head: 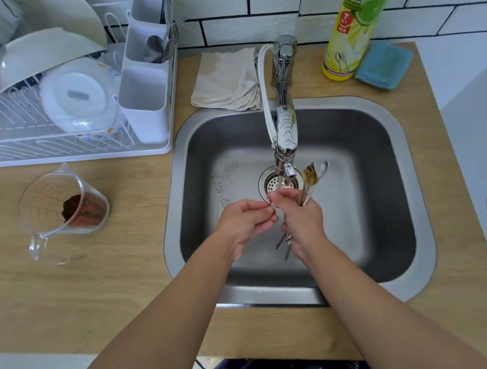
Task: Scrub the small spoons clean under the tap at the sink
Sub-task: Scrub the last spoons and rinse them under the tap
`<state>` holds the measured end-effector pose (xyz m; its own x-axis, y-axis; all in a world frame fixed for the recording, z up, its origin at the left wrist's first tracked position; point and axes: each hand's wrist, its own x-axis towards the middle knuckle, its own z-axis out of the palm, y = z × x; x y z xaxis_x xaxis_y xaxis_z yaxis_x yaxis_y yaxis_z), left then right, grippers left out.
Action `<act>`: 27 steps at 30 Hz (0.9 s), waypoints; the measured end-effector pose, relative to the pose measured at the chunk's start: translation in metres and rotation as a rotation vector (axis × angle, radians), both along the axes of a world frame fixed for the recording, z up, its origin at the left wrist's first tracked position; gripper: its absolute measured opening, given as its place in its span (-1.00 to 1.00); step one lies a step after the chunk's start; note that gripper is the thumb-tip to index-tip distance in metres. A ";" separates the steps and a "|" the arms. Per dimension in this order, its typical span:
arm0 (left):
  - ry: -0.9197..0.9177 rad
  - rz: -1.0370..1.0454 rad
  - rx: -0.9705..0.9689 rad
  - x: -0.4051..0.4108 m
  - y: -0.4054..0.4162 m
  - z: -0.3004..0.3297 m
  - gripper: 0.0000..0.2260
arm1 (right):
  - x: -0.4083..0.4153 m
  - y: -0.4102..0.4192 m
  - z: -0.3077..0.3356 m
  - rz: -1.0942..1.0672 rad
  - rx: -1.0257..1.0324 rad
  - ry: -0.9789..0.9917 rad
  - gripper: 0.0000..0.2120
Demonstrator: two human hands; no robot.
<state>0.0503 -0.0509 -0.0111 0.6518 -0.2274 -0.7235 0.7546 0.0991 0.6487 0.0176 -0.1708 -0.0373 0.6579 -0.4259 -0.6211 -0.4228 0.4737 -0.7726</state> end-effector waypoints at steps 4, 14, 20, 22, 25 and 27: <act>0.041 -0.055 0.035 -0.001 0.012 0.002 -0.88 | -0.003 -0.019 -0.005 -0.108 -0.025 0.026 -0.80; 0.149 -0.399 0.067 0.008 0.033 0.011 -0.80 | 0.002 -0.023 -0.001 0.166 0.014 0.064 -0.77; 0.150 -0.489 0.107 0.011 0.050 0.012 -0.78 | 0.009 -0.030 -0.002 0.187 -0.114 0.029 -0.82; 0.134 -0.540 0.166 0.009 0.055 0.011 -0.79 | 0.009 -0.026 -0.002 0.229 -0.190 0.008 -0.85; 0.132 -0.581 0.205 0.007 0.065 0.014 -0.78 | 0.009 -0.020 -0.004 0.332 -0.257 -0.005 -0.80; 0.138 -0.602 0.214 0.007 0.069 0.017 -0.77 | 0.007 -0.020 -0.005 0.413 -0.244 0.003 -0.82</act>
